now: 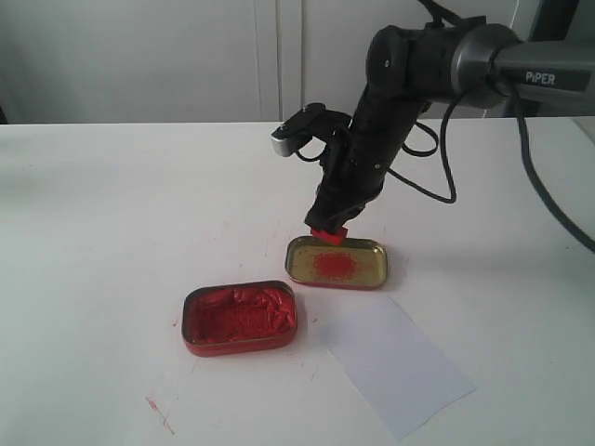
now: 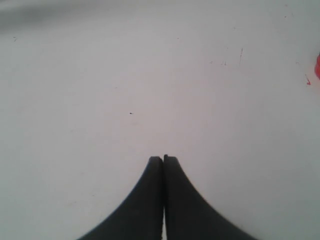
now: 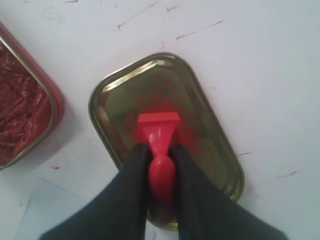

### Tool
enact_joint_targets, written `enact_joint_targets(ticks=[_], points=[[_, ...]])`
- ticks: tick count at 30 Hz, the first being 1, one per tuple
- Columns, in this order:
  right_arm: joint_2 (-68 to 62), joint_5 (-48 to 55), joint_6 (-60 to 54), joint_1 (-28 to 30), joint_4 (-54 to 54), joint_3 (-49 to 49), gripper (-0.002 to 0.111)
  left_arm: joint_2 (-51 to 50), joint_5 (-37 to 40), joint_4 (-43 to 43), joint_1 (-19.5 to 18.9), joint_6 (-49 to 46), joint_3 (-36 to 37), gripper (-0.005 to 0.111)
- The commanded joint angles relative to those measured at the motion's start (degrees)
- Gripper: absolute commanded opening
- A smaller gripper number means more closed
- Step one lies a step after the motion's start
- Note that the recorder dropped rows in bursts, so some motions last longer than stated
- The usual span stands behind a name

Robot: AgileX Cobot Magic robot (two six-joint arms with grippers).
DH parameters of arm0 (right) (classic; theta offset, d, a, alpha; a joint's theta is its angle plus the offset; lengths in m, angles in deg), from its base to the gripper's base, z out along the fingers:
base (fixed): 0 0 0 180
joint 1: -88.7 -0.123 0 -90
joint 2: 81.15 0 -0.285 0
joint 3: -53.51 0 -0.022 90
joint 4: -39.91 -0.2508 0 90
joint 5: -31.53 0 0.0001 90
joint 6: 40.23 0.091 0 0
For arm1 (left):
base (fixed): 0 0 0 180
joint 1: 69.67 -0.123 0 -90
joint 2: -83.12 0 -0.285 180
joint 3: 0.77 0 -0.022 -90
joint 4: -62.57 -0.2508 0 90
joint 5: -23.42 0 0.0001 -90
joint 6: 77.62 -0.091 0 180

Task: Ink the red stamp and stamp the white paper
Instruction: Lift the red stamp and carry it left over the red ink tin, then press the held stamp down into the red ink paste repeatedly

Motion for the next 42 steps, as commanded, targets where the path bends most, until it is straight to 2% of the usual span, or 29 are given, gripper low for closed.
enact_joint_targets(ticks=[1,11,23,31,42], points=[[2.30,-0.05,1.35,-1.52,-0.29,0.12,0.000,0.26,0.40,0.23,-0.11,0.45,0.53,0.000],[2.96,0.77,6.70,-9.13,0.24,0.12,0.000,0.26,0.40,0.23,-0.11,0.45,0.53,0.000],[2.96,1.88,10.38,-20.09,9.19,0.12,0.000,0.26,0.40,0.23,-0.11,0.45,0.53,0.000],[-0.59,0.10,13.78,-22.98,10.52,0.12,0.000,0.26,0.40,0.23,-0.11,0.45,0.53,0.000],[-3.67,-0.47,11.89,-22.96,12.95,0.12,0.000,0.26,0.40,0.23,-0.11,0.45,0.53,0.000]])
